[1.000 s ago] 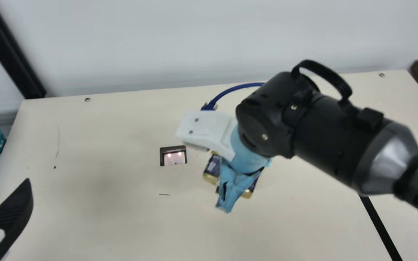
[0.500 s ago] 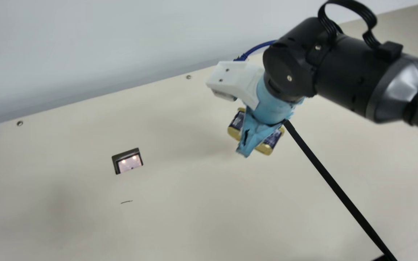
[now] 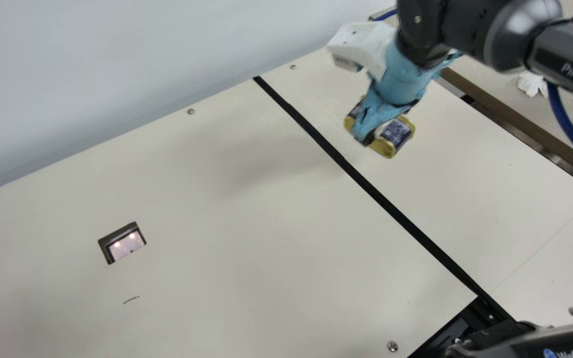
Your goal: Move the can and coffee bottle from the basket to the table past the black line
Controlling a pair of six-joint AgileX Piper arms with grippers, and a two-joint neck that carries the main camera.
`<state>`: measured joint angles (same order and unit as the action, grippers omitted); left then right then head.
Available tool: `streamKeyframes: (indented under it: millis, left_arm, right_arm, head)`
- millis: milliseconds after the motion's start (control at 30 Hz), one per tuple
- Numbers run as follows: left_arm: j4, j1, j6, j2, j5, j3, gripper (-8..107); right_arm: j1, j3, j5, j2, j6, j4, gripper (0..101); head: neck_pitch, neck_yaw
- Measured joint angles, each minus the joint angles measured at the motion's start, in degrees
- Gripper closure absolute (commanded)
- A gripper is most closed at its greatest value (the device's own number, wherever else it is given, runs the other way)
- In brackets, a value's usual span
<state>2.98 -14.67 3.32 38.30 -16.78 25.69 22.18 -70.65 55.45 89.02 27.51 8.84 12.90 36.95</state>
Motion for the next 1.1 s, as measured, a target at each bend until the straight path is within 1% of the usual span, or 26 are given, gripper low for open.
streamKeyframes:
  millis: [233,467,600,700,1100]
  left_arm:
    - [0.0,0.0,0.0,0.0,0.0,0.0,9]
    - [0.0,0.0,0.0,0.0,0.0,0.0,9]
    - [0.0,0.0,0.0,0.0,0.0,0.0,9]
    - [0.0,0.0,0.0,0.0,0.0,0.0,9]
    - [0.0,0.0,0.0,0.0,0.0,0.0,9]
  right_arm:
    - [12.99,-4.83,0.47,5.56,1.03,-1.19,101]
    - [21.57,-8.47,1.46,10.03,2.05,-3.09,101]
    - [24.5,-9.41,1.66,11.89,2.8,-3.99,101]
    - [25.86,-9.36,1.72,12.7,3.46,-4.22,101]
    - [28.04,-6.9,1.57,14.16,4.7,-5.36,101]
  head:
    - [0.29,0.0]
    - [0.29,0.0]
    - [0.0,0.0]
    - [0.29,0.0]
    - [0.29,0.0]
